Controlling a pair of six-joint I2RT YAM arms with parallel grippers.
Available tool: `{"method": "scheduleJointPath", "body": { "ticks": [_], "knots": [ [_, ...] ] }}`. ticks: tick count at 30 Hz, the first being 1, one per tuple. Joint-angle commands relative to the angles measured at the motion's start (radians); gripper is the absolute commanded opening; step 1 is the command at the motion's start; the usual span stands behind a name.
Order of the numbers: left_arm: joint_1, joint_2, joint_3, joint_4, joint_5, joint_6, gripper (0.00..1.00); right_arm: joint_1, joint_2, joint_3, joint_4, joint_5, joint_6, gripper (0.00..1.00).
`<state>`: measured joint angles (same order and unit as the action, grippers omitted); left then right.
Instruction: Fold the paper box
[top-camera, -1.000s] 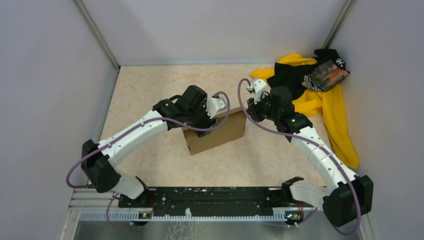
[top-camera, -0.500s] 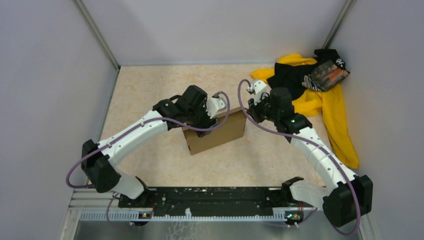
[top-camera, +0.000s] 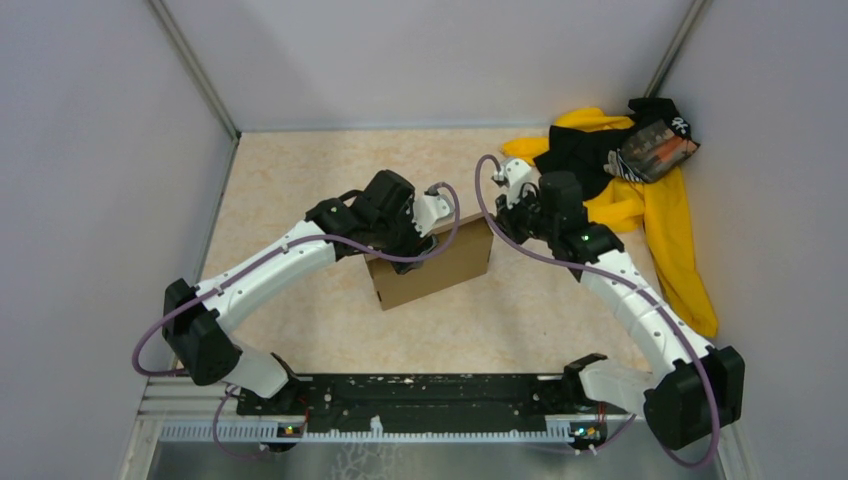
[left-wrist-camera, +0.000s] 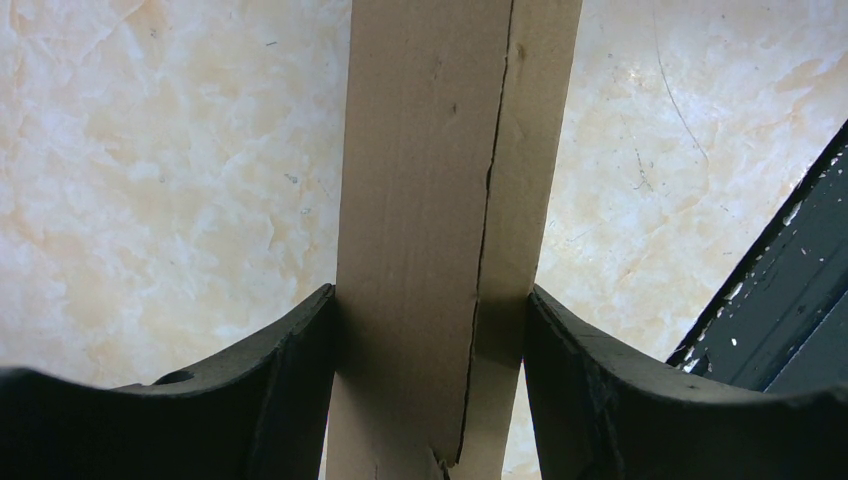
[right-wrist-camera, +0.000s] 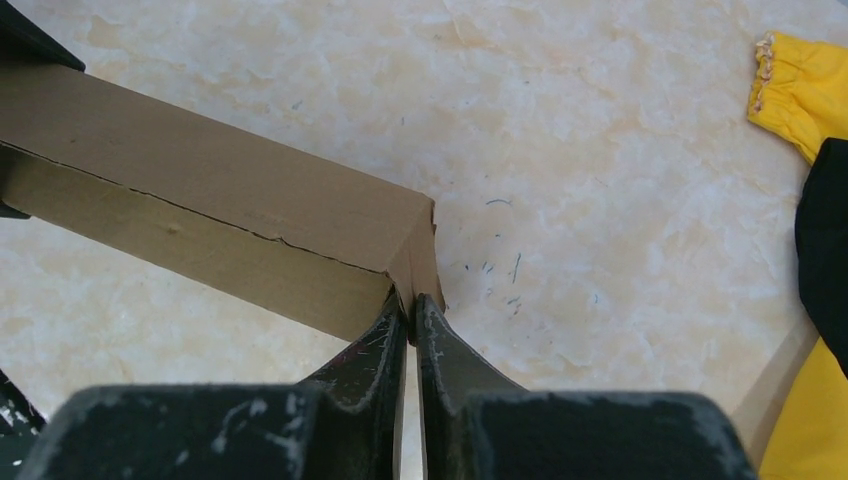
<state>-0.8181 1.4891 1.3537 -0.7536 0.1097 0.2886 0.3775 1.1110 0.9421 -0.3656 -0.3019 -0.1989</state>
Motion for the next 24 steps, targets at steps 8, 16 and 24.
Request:
{"method": "scheduleJointPath", "body": {
  "ticks": [8,16,24],
  "knots": [
    [-0.009,0.012,0.005,-0.027,0.050,0.006,0.53,-0.008,0.033,0.145,-0.078,-0.026,0.037,0.03],
    [-0.010,0.011,0.003,-0.025,0.053,0.008,0.53,-0.007,0.072,0.221,-0.160,-0.054,0.042,0.03],
    [-0.012,0.015,-0.004,-0.019,0.057,0.008,0.52,0.003,0.108,0.275,-0.219,-0.066,0.057,0.01]
  ]
}}
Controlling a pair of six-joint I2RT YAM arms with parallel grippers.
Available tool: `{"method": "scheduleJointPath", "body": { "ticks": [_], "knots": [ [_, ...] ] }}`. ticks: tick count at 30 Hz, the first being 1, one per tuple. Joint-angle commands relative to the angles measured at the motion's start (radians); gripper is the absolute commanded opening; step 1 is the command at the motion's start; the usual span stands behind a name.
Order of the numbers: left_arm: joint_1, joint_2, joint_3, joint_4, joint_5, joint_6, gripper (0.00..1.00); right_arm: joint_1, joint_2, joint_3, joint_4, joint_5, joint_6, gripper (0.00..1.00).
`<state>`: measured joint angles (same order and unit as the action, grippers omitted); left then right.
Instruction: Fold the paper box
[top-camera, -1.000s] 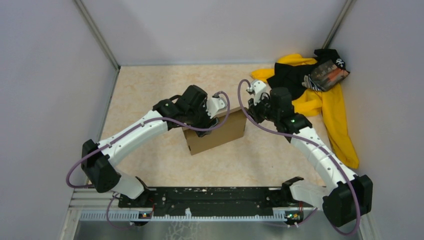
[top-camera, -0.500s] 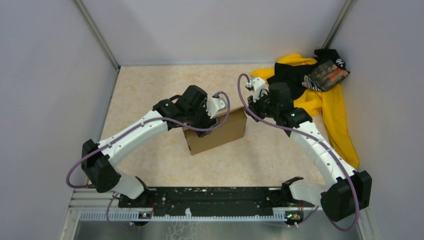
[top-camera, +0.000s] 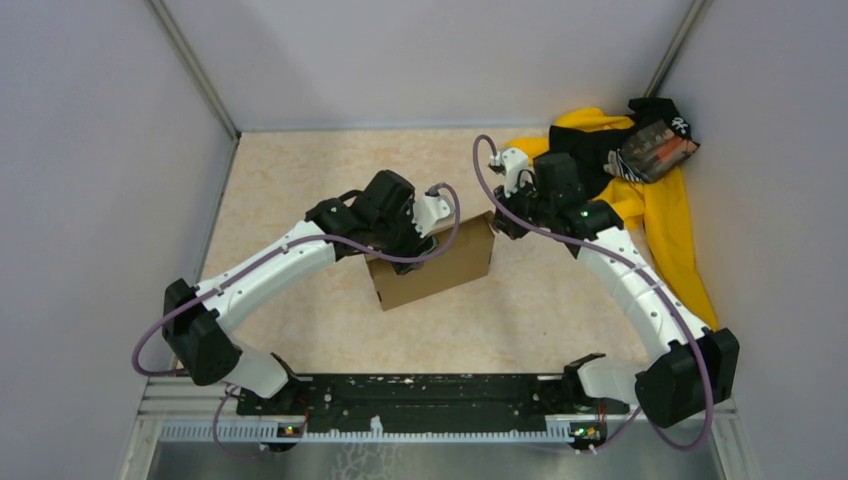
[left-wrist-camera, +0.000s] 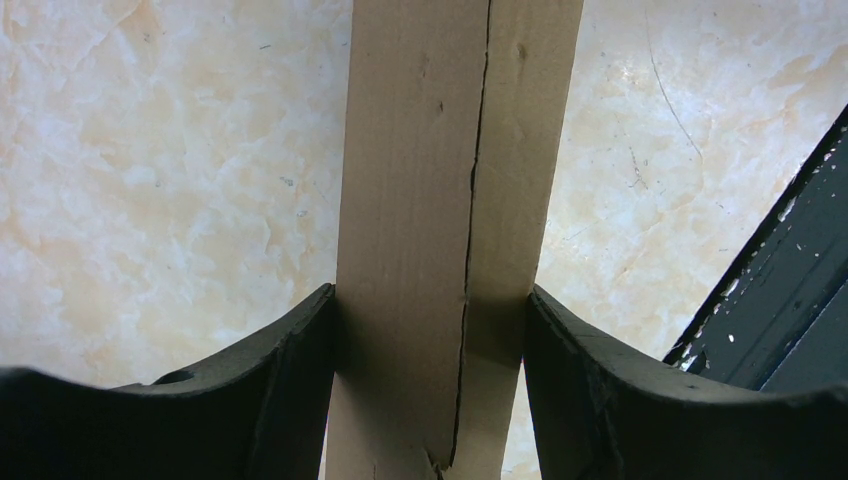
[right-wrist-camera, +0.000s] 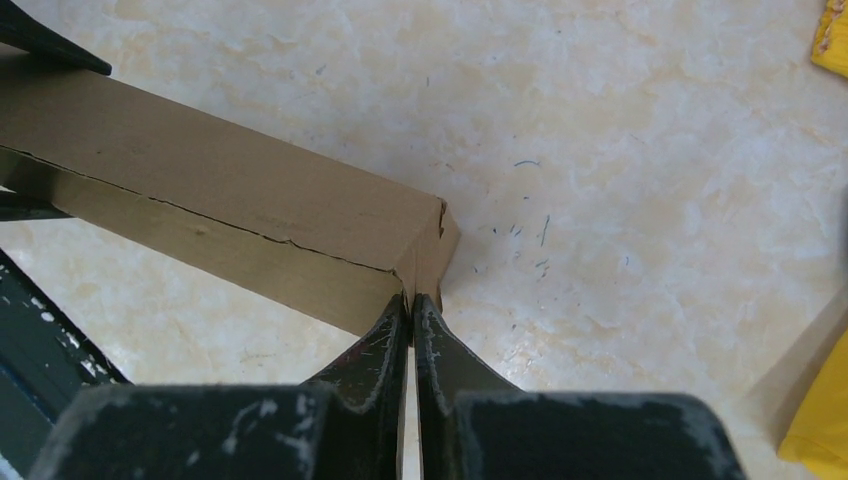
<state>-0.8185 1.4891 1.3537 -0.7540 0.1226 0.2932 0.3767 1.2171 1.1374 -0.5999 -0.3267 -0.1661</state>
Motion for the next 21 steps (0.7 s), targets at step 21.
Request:
{"method": "scheduleJointPath", "body": {
  "ticks": [21],
  "knots": [
    [-0.026,0.037,-0.035,0.019,0.001,-0.033,0.48,0.017,0.060,0.186,-0.094,-0.058,0.060,0.01]
  ]
}}
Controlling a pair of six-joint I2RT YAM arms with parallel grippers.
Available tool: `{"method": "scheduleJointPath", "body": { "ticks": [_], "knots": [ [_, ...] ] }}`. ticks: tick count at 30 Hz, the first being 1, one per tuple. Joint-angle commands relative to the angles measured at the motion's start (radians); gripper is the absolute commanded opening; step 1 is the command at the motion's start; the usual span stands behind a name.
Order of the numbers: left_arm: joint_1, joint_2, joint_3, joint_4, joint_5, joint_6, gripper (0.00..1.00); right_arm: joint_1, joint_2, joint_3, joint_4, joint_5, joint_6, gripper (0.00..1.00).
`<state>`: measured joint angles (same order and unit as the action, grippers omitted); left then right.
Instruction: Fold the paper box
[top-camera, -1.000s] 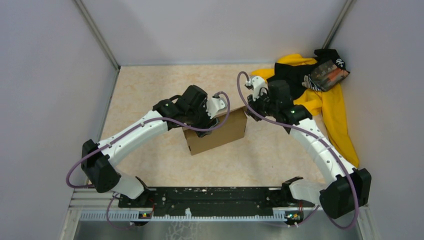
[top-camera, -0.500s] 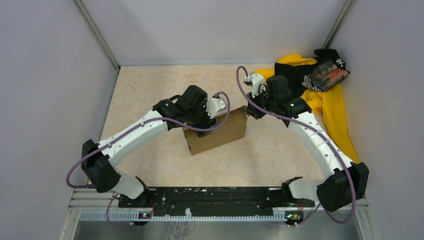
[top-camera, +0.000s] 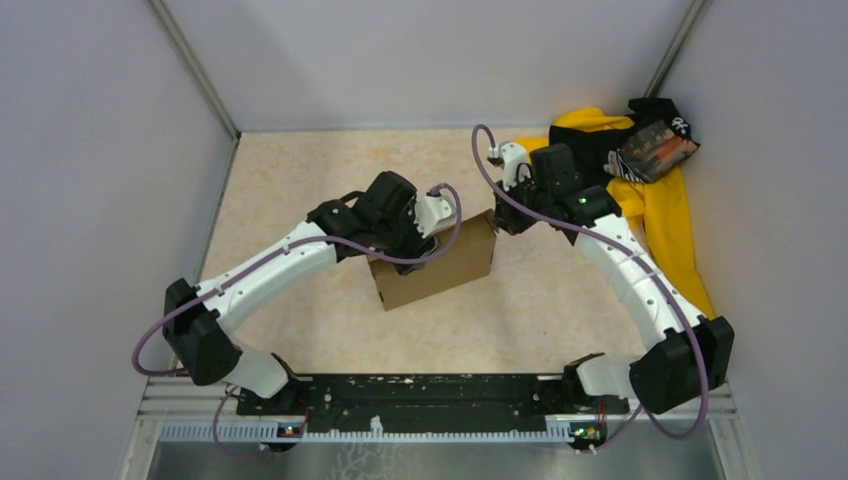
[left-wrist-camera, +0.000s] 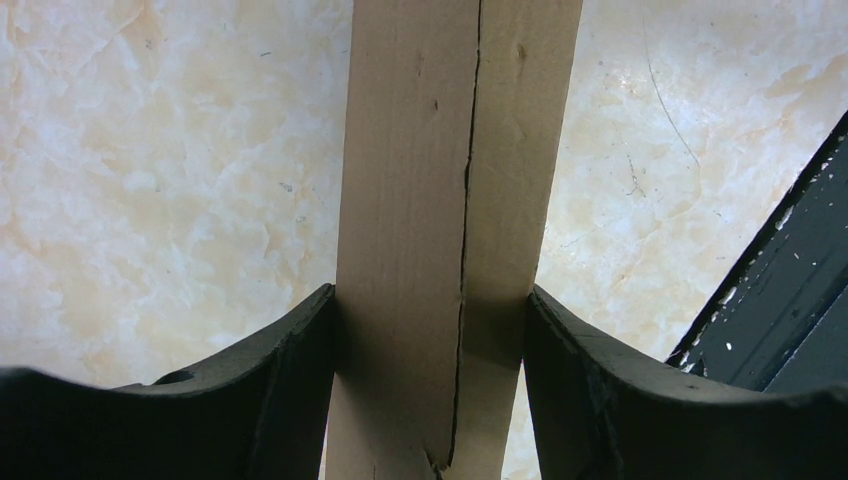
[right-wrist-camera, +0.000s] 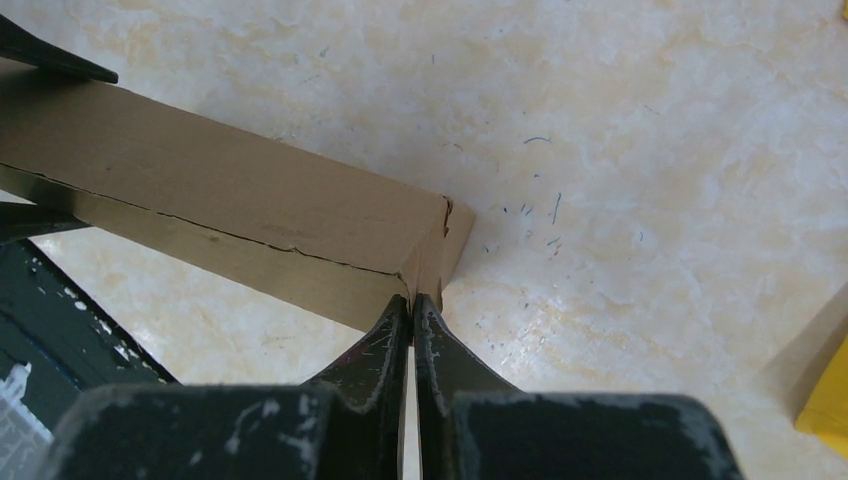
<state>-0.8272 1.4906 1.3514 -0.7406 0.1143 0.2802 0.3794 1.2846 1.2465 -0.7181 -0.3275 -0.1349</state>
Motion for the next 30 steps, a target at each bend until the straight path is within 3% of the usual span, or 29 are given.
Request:
{"method": "scheduleJointPath", "body": {
  "ticks": [1,30],
  "knots": [
    [-0.018,0.036,-0.035,0.006,0.007,-0.021,0.47,0.014,-0.006,0.081,0.021,-0.059,0.031,0.01],
    [-0.030,0.082,-0.035,0.008,-0.010,-0.015,0.47,0.015,0.084,0.234,-0.094,-0.114,0.086,0.00]
  ]
}}
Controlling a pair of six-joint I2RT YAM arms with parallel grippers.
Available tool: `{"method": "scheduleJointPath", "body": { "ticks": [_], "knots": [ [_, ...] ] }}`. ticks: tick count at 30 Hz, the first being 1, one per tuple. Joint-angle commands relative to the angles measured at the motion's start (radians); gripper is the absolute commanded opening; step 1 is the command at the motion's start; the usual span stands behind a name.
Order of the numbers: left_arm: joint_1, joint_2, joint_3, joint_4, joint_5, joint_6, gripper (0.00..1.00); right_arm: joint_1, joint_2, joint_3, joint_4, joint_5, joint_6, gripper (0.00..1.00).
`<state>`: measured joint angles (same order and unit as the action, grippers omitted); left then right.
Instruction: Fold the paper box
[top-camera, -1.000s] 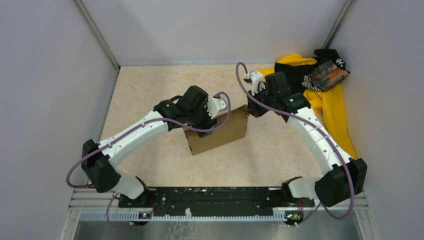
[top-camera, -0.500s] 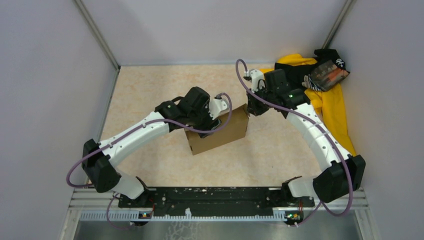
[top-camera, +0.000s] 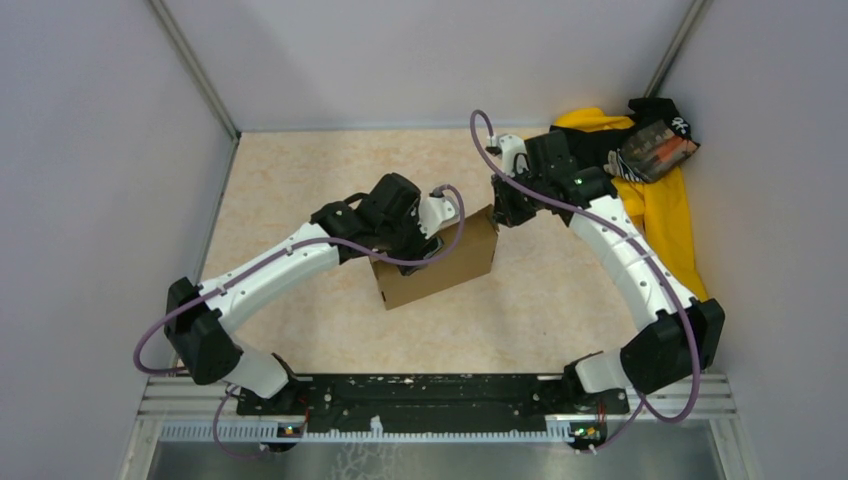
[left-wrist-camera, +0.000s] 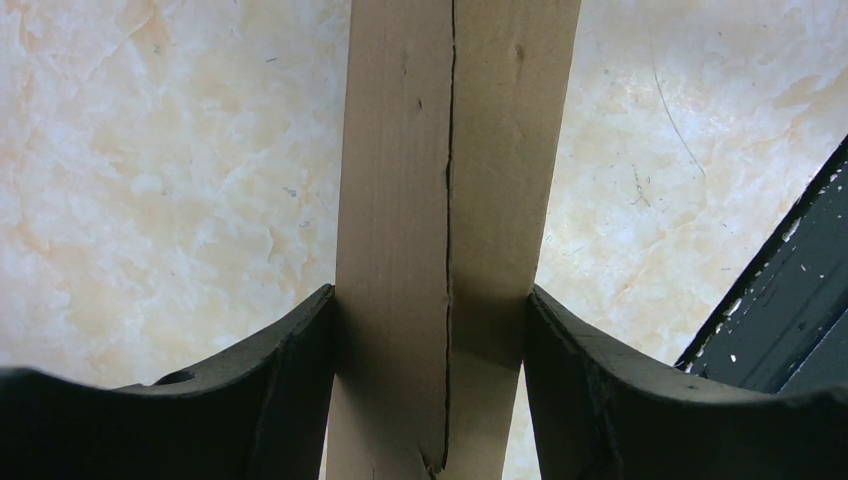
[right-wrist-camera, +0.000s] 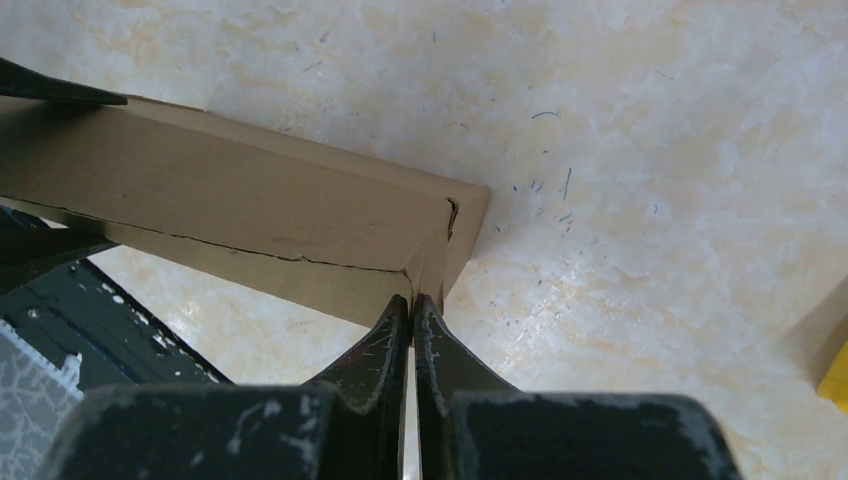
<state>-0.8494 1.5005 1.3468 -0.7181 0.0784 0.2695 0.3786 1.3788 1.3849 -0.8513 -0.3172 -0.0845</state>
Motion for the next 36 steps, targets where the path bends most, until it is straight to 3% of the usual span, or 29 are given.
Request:
{"method": "scheduleJointPath", "body": {
  "ticks": [1,36],
  "knots": [
    [-0.008,0.072,-0.031,-0.013,0.027,-0.003,0.47,0.016,-0.007,0.100,0.038,-0.129,0.042,0.00],
    [-0.010,0.084,-0.029,-0.016,0.035,0.006,0.46,0.016,0.061,0.193,-0.003,-0.216,0.128,0.00]
  ]
}}
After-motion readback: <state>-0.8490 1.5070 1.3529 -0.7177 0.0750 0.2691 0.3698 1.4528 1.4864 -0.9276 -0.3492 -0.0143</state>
